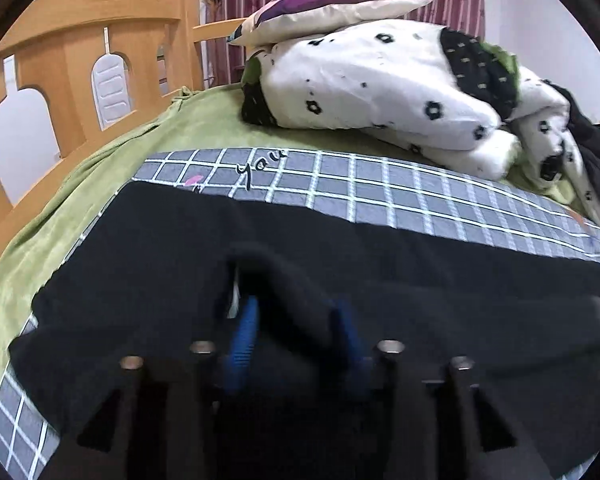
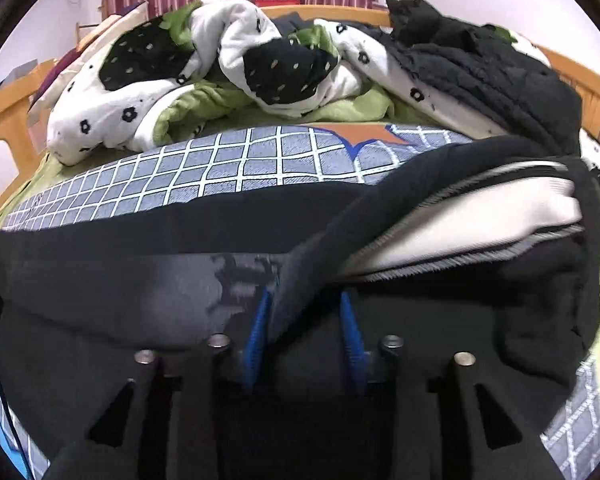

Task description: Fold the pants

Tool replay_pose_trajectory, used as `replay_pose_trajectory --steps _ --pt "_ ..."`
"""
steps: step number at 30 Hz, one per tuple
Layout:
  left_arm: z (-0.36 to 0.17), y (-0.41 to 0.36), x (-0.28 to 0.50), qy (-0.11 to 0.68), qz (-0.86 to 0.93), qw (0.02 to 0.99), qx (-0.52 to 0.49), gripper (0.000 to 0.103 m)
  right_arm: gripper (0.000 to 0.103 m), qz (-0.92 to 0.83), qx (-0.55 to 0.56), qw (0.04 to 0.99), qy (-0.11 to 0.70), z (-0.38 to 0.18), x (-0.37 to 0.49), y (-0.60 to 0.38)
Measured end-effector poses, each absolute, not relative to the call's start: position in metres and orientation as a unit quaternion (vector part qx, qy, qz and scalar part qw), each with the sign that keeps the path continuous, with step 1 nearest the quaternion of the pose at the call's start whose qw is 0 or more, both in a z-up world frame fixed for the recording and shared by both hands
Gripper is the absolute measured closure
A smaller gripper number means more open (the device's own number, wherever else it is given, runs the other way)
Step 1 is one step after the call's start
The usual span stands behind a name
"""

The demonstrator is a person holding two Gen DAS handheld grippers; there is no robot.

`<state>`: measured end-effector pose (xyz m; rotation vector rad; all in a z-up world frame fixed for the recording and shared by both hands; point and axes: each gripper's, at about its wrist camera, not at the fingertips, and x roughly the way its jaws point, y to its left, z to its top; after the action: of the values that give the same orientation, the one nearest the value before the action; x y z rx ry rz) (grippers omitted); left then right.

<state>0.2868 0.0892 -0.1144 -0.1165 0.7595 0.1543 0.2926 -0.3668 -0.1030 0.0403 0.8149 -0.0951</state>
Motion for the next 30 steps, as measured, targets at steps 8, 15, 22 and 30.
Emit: replay_pose_trajectory --steps 8,15,22,30 --pt "-0.121 0.086 0.192 0.391 0.019 0.905 -0.164 0.032 0.041 -0.026 0.093 0.918 0.385 -0.075 0.213 -0.39" --pt "-0.154 0.097 0.154 0.419 0.0 0.878 -0.233 0.032 0.04 -0.009 0.133 0.898 0.418 -0.096 0.164 -0.399" --pt "-0.167 0.12 0.187 0.408 -0.005 0.86 -0.306 0.034 0.04 -0.013 0.153 0.879 0.451 -0.129 0.174 -0.407" --pt "-0.168 0.129 0.245 0.395 0.055 0.866 -0.303 0.054 0.065 -0.034 0.223 0.874 0.431 -0.145 0.225 -0.436"
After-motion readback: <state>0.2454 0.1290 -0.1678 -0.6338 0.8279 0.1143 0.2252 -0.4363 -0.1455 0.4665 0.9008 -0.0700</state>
